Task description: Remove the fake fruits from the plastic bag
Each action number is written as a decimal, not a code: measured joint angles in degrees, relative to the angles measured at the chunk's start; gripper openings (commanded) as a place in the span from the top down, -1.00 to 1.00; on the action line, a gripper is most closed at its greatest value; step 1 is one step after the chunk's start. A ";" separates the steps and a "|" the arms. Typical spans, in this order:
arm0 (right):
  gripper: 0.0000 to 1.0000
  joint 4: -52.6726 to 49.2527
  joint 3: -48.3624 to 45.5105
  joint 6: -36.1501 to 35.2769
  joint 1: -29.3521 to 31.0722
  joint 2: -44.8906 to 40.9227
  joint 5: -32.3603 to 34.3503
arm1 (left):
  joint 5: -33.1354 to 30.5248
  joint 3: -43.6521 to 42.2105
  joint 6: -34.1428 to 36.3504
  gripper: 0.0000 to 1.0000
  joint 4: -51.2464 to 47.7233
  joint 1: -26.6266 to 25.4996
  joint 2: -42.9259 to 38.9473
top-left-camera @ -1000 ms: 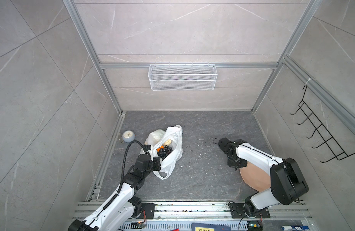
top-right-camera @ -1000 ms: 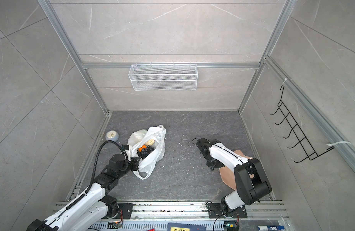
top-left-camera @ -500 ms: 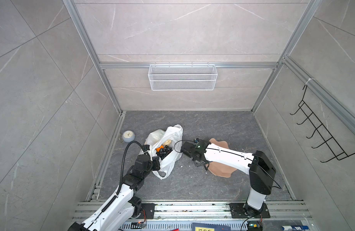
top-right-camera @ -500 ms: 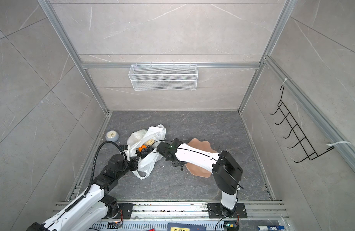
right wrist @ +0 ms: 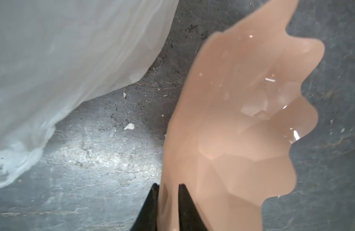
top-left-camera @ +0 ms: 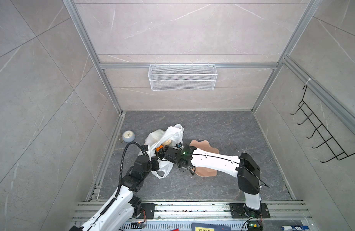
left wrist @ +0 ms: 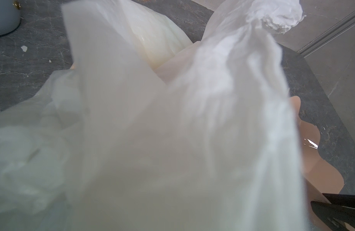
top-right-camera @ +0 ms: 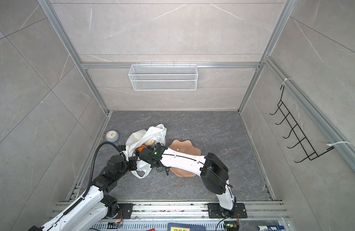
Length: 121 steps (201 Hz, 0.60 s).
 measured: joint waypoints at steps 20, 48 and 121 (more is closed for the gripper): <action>0.11 0.98 -0.20 -0.42 0.00 -0.02 -1.29 | -0.02 0.00 -0.02 1.00 0.00 0.00 0.02; 0.06 2.03 -1.09 -0.74 0.00 -1.09 -2.27 | 0.04 0.00 0.00 1.00 0.02 0.00 0.17; 0.07 8.92 0.70 -5.18 -0.20 -10.32 -4.85 | 0.20 0.00 -0.02 1.00 0.04 0.00 1.18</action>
